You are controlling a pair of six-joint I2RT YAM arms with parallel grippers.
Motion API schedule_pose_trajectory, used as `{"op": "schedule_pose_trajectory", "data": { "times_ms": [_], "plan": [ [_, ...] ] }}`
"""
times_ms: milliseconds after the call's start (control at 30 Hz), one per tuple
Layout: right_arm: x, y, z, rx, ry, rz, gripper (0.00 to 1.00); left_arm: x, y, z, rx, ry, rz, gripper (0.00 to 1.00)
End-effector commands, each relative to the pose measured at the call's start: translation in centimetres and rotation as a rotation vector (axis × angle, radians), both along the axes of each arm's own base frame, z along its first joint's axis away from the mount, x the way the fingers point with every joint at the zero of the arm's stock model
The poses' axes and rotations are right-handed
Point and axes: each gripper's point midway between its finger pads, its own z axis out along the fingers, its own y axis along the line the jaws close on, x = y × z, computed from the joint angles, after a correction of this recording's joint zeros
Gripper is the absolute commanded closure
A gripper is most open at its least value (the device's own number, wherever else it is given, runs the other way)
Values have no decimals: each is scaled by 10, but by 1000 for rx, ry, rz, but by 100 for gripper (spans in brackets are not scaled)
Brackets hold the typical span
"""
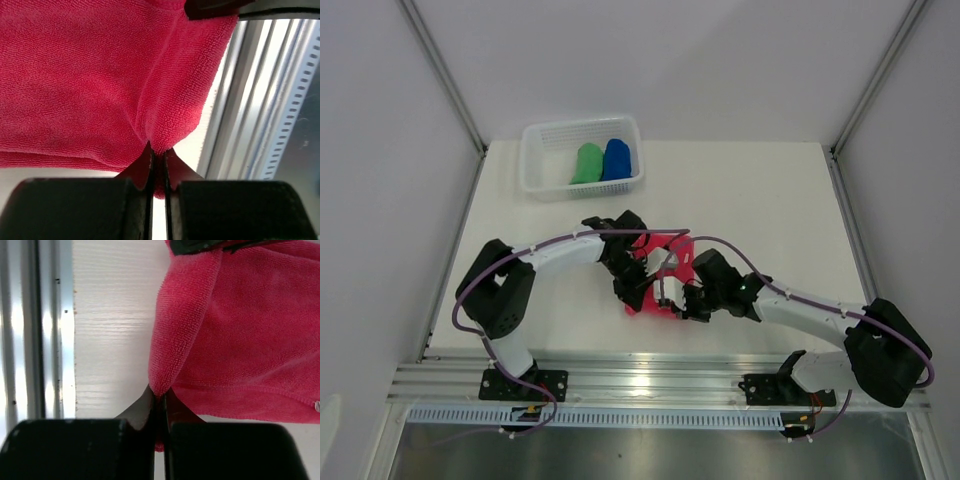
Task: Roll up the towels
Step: Fold the towel
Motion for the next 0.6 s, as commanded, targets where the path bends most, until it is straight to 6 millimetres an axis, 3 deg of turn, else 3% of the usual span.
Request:
{"op": "schedule_pose_trajectory", "data": {
  "times_ms": [0, 133, 200, 367, 400, 567],
  "plan": [
    [-20, 5, 20, 31, 71, 99, 100, -11, -6, 17, -44, 86, 15, 92],
    [-48, 1, 33, 48, 236, 157, 100, -34, 4, 26, -51, 166, -16, 86],
    [-47, 2, 40, 85, 292, 145, 100, -37, 4, 29, -58, 175, -19, 84],
    [-18, -4, 26, 78, 367, 39, 100, -16, 0, 20, -42, 143, 36, 68],
    [-4, -5, 30, 95, 375, 6, 100, -12, 0, 18, -32, 147, 56, 68],
    [18, 2, 30, 106, 420, -43, 100, 20, 5, 12, 0, 111, 125, 66]
  ]
}}
